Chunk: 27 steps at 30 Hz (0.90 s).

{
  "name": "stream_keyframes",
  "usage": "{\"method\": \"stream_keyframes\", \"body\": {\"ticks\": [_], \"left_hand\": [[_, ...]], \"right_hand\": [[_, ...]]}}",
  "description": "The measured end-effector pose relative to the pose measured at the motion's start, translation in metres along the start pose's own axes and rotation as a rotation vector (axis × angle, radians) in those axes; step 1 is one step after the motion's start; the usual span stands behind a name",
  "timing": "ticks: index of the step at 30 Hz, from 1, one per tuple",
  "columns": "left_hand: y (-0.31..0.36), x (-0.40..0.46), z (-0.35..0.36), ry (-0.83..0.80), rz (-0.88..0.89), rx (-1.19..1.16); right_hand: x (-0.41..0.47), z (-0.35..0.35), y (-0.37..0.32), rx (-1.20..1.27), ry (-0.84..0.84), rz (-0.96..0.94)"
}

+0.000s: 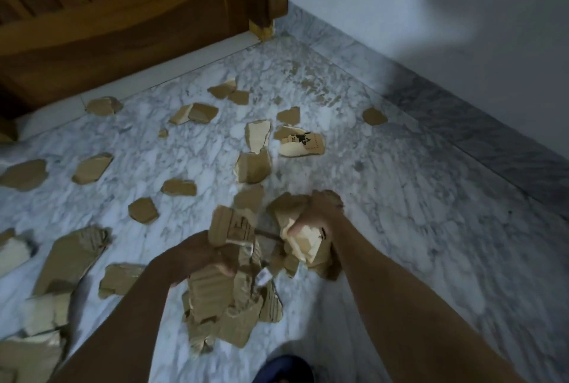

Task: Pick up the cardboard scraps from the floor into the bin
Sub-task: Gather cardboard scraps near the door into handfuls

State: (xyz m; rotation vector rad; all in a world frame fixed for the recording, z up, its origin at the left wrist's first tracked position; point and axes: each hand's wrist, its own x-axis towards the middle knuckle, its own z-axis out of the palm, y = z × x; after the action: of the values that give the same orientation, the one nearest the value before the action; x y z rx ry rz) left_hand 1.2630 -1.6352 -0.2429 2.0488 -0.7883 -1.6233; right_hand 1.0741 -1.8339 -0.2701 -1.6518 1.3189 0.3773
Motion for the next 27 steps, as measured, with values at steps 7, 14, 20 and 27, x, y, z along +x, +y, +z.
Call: {"method": "stream_keyframes", "body": {"ticks": [7,14,20,27], "left_hand": [[-0.057,-0.009,0.036,0.231,-0.214,0.515],[-0.065,-0.003,0.043,0.343,-0.152,0.535],[-0.087,-0.015,0.04,0.374,-0.128,0.357],[-0.123,-0.046,0.025,0.402,-0.066,0.067]], "right_hand": [[-0.004,0.05,0.004,-0.316,0.301,-0.001],[-0.003,0.073,0.019,-0.453,0.504,-0.139],[-0.027,0.046,0.016,-0.355,0.376,-0.003],[-0.032,0.022,-0.01,0.393,0.087,-0.143]]}}
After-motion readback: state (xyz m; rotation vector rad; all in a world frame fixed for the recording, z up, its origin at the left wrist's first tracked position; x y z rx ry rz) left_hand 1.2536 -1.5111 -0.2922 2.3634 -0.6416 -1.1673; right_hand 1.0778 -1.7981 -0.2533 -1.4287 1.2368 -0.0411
